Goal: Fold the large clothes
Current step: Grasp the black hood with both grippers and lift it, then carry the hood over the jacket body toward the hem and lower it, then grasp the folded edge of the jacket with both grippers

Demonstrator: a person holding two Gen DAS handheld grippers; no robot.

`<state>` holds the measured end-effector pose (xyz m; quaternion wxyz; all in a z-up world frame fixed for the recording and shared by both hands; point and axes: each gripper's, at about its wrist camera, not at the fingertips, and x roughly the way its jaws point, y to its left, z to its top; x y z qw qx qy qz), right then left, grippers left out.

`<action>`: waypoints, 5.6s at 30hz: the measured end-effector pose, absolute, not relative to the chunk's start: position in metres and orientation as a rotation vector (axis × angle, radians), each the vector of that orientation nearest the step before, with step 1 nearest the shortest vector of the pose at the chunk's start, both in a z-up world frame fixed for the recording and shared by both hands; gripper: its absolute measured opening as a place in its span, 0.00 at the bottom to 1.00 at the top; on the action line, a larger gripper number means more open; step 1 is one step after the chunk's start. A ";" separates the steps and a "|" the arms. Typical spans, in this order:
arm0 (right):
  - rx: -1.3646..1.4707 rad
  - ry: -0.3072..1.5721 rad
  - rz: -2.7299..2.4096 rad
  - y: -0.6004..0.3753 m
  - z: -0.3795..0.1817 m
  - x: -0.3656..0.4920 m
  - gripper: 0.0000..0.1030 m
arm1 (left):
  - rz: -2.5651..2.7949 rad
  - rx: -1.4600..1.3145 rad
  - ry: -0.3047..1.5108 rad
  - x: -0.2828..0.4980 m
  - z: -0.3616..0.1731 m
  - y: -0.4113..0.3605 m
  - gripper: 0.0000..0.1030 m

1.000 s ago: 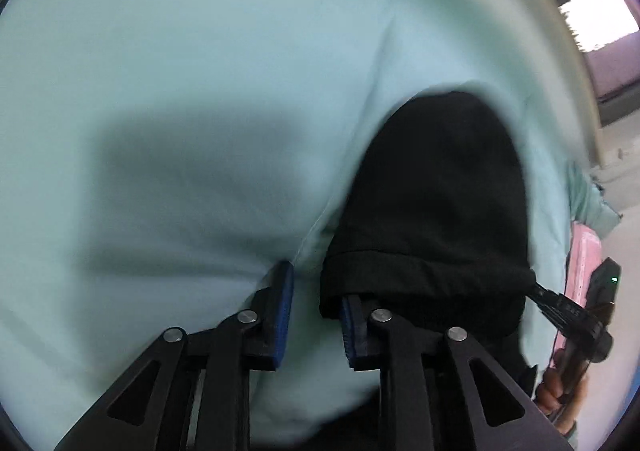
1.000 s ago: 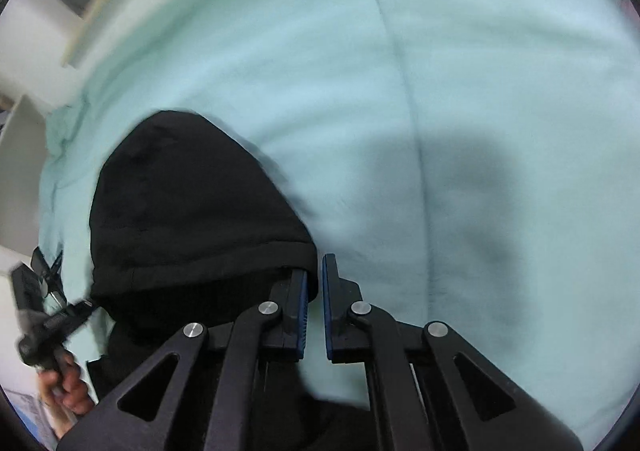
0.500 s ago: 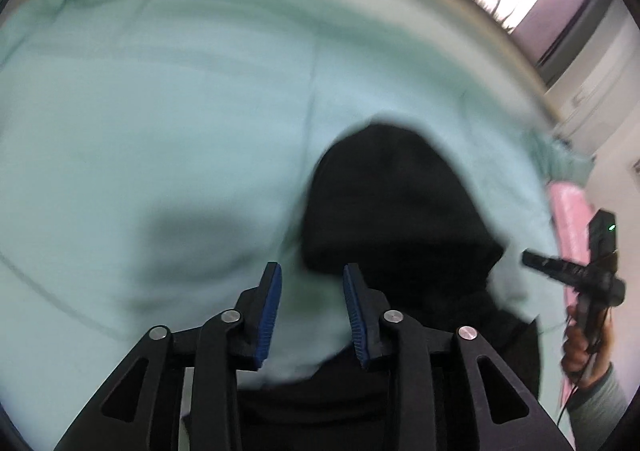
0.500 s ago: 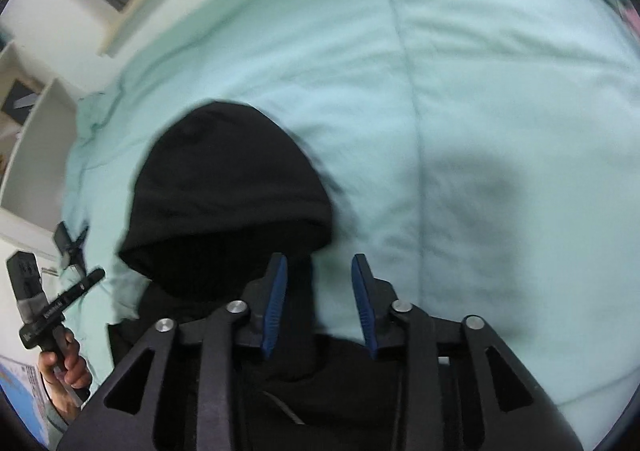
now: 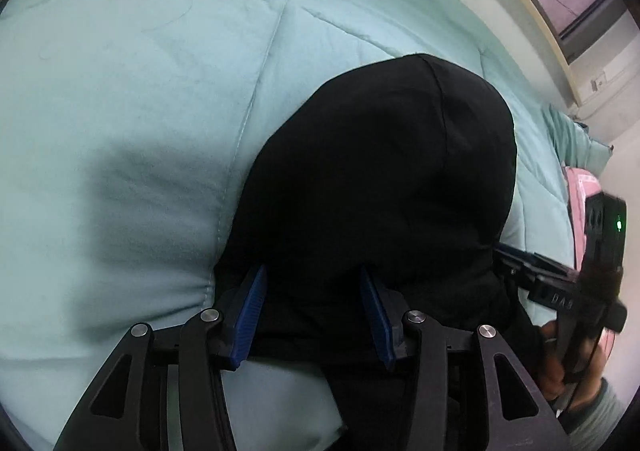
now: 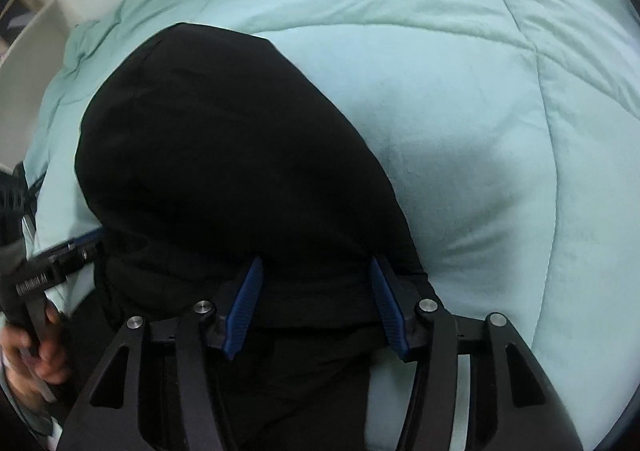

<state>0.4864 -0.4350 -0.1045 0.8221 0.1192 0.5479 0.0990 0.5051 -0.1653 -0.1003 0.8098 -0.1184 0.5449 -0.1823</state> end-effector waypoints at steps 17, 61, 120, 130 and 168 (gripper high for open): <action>0.115 1.121 0.260 -0.364 -0.031 0.579 0.58 | -0.323 -0.181 1.147 0.519 -0.076 -0.170 0.48; 0.225 1.204 0.452 -0.478 -0.047 0.566 0.59 | -0.686 -0.329 1.281 0.626 -0.060 -0.154 0.70; 0.004 0.687 0.186 -0.397 0.032 -0.039 0.54 | -0.864 -0.144 0.693 0.052 0.035 -0.055 0.36; 0.259 0.804 0.257 -0.372 0.058 0.078 0.57 | -0.805 -0.332 0.912 0.136 0.024 -0.124 0.41; 0.194 0.870 0.225 -0.359 -0.078 0.029 0.68 | -0.774 -0.460 1.058 0.111 -0.099 -0.129 0.35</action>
